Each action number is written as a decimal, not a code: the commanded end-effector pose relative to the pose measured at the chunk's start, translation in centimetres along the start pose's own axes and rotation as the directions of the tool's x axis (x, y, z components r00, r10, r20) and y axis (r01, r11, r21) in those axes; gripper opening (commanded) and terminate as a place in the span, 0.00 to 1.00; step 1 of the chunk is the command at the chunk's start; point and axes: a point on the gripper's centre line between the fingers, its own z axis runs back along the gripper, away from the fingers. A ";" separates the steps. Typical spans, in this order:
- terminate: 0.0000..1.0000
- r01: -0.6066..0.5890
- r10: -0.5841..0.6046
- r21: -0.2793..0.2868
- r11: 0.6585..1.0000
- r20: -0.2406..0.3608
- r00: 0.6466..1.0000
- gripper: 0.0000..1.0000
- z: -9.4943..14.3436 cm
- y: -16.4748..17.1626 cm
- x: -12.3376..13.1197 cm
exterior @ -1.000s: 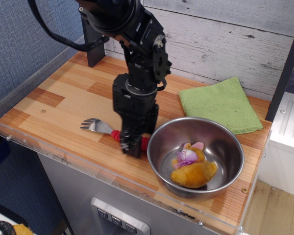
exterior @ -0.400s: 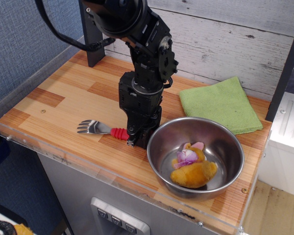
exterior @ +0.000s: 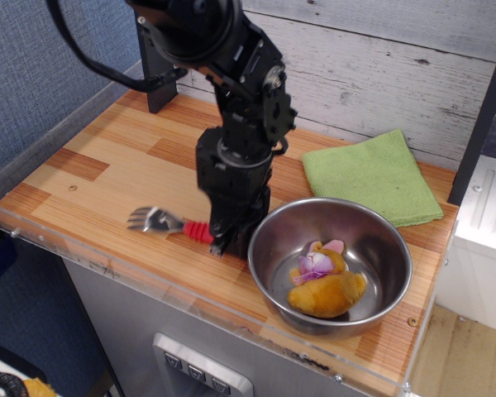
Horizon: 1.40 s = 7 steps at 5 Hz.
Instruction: Put the fork on the green cloth.
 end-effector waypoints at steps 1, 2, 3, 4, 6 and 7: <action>0.00 -0.090 0.091 -0.113 0.989 0.002 0.996 0.00 4.9 -1.7 2.1; 0.00 -0.092 0.092 -0.154 0.984 -0.008 0.996 0.00 6.5 -3.3 1.4; 0.00 -0.056 0.055 -0.187 0.981 -0.012 0.998 0.00 8.1 -5.2 -0.7; 0.00 -0.011 0.005 -0.231 0.973 -0.024 1.000 0.00 9.4 -7.2 -2.7; 0.00 0.042 -0.059 -0.256 0.966 -0.057 0.997 0.00 9.4 -9.6 -6.6; 0.00 0.067 -0.079 -0.231 0.971 -0.039 0.996 0.00 8.0 -10.3 -7.5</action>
